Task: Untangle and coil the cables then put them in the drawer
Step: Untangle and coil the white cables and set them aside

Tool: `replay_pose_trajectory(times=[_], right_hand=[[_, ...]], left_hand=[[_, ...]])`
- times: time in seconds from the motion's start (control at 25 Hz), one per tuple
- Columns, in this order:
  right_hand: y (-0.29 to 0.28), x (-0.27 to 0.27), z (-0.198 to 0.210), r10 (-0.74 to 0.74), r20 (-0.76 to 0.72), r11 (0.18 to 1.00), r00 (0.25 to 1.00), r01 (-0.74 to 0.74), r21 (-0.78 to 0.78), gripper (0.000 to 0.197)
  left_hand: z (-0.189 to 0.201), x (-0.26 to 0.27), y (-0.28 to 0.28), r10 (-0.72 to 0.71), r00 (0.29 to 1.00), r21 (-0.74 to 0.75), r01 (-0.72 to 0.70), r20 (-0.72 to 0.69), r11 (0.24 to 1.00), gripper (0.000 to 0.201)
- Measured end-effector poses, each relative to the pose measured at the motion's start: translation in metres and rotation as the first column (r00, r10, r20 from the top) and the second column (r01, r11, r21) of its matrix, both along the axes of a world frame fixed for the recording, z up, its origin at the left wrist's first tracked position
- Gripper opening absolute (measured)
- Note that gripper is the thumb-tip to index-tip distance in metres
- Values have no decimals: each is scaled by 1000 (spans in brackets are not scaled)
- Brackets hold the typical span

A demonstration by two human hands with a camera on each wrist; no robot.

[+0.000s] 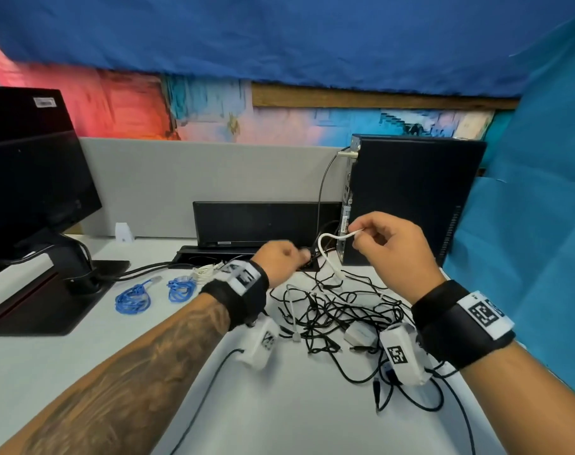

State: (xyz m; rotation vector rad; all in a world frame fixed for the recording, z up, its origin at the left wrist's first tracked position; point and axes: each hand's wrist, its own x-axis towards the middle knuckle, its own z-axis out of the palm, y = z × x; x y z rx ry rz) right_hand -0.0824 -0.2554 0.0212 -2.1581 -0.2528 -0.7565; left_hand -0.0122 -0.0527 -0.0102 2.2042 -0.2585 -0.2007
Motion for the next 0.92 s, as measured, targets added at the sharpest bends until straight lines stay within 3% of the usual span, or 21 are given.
replay_pose_trajectory(times=[0.04, 0.08, 0.12, 0.24, 0.32, 0.4, 0.48, 0.52, 0.68, 0.76, 0.84, 0.92], right_hand=[[-1, 1, -2, -4, -16, 1000, 1000, 4, -7, 18], [-2, 3, -5, -15, -35, 1000, 999, 14, -26, 17], [-3, 5, -9, -33, -63, 997, 997, 29, -65, 15], [1, 8, -23, -145, -160, 956, 977, 96, -278, 25], [7, 12, -30, -173, -89, 878, 981, 112, -465, 19], [18, 19, -35, -34, -184, 844, 982, -71, -531, 23], [29, 23, -34, 136, -404, 899, 905, -284, -333, 17], [34, 24, -30, 185, -425, 931, 886, -297, -213, 22], [25, 36, -15, 57, -168, 995, 984, -42, 93, 24], [22, 44, -18, 76, -190, 979, 979, -37, 199, 18], [25, 50, -37, 119, -260, 976, 958, -65, 207, 14], [38, 49, -59, 186, -390, 982, 902, -159, 101, 15]], left_hand=[[-10, 2, 3, 13, 999, 298, -27, 48, 954, 43], [-19, 4, 5, 0, 999, 477, -16, 33, 879, 45], [-27, 5, 8, -2, 1000, 503, 13, -22, 864, 43], [-37, 3, 14, -65, 985, 65, 76, -161, 995, 20], [-31, 1, 13, -77, 991, -182, 56, -112, 982, 15], [-18, -1, 10, -80, 997, -280, 76, -1, 957, 14], [-5, -4, 8, -73, 992, -295, 101, 102, 950, 15], [0, -6, 10, -75, 989, -302, 111, 127, 947, 19], [-6, -19, 25, -152, 988, -397, 138, -2, 907, 39], [-16, -26, 33, -212, 972, -574, 115, -104, 810, 40], [-20, -29, 39, -370, 916, -812, 93, -157, 576, 32], [-21, -22, 44, -447, 887, -937, 52, -116, 346, 23]])
